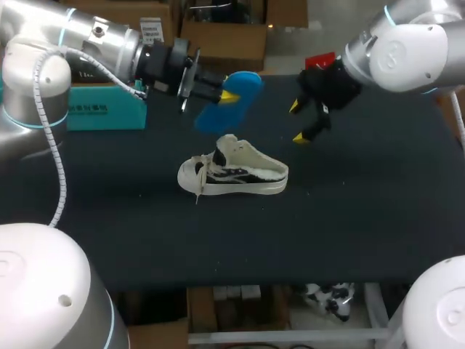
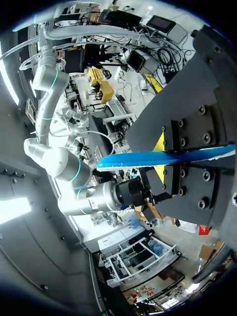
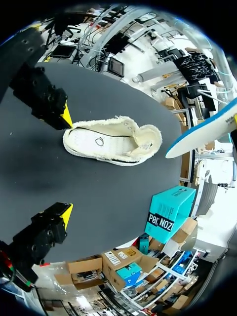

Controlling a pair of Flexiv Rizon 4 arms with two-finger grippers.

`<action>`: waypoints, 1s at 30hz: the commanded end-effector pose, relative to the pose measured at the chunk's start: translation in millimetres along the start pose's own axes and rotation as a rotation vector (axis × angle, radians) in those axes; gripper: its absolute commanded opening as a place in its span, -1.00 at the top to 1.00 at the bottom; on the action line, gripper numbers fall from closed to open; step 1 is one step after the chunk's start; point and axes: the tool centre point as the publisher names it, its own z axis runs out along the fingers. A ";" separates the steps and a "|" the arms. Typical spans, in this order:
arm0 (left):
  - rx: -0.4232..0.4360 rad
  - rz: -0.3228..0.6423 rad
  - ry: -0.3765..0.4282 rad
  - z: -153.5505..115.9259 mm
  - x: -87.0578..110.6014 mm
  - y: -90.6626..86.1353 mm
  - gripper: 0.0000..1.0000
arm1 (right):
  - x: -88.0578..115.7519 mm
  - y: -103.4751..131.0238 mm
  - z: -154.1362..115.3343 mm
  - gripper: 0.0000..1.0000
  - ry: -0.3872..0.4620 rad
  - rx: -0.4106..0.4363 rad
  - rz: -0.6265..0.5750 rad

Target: Open the shoe tongue, take the insole out of the shoe, put the insole back into the shoe, and pack the shoe into the shoebox

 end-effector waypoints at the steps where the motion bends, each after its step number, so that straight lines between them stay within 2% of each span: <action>1: 0.025 0.009 -0.009 -34.6 7.2 1.0 1.00 | -12.4 16.4 0.2 -1.00 0.075 0.102 -0.005; 6: 0.093 0.021 -0.004 -62.5 11.1 7.1 1.00 | -19.8 34.2 2.7 -1.00 0.090 0.158 -0.028; 12: 0.160 0.021 -0.018 -95.4 20.9 18.0 1.00 | -18.8 47.5 16.2 -1.00 0.105 0.229 -0.013; 17: 0.152 0.005 -0.060 -118.4 35.9 27.4 1.00 | -15.4 56.6 31.5 -1.00 0.117 0.299 0.013; 25: 0.142 -0.026 -0.085 -147.5 55.0 45.6 1.00 | -1.5 72.1 49.0 -1.00 0.088 0.412 0.059; 30: 0.138 -0.045 -0.096 -158.1 68.3 59.4 1.00 | 8.7 79.5 65.7 -1.00 0.080 0.447 0.057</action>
